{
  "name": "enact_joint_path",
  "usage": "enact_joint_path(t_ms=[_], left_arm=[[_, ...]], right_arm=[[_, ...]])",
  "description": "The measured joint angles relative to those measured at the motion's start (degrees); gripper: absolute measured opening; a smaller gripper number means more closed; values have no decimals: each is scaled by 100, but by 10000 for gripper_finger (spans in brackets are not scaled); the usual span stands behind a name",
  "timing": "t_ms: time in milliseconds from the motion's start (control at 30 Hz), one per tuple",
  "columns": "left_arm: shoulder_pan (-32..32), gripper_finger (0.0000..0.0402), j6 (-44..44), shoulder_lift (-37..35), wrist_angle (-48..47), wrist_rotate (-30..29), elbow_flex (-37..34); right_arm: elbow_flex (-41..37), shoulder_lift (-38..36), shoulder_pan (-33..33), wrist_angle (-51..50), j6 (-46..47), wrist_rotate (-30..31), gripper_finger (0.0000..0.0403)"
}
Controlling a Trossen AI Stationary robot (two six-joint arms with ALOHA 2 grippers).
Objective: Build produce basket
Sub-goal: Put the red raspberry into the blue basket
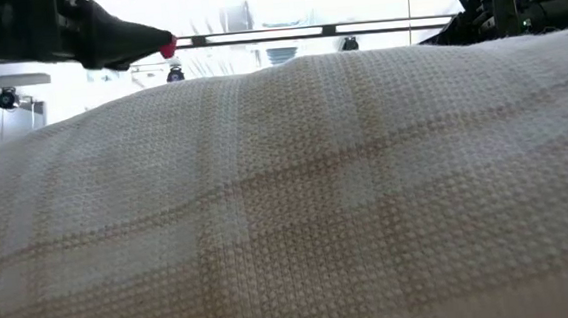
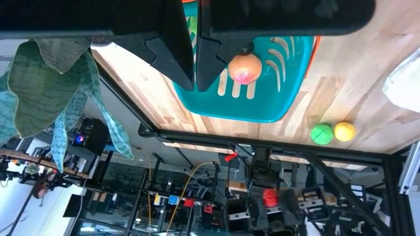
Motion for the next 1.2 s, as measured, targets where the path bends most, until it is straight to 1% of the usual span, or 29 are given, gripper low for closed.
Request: enact_joint_path(t_ms=[100, 400, 600, 700, 933, 1200], left_arm=[[152, 70, 32, 140, 588, 5, -203], [570, 70, 277, 729, 1344, 60, -266], [877, 70, 311, 1180, 1650, 354, -151], [1046, 70, 309, 1442, 1821, 553, -52], [1472, 70, 309, 2156, 1819, 950, 387], [1950, 70, 305, 3029, 1800, 1742, 1052]], right_arm=[[0, 1, -1, 7, 0, 0, 9], [0, 0, -2, 24, 2, 0, 9], [0, 0, 0, 22, 2, 0, 9], [0, 2, 0, 20, 2, -2, 9], [0, 2, -2, 20, 2, -1, 9], [0, 0, -2, 19, 2, -1, 9]])
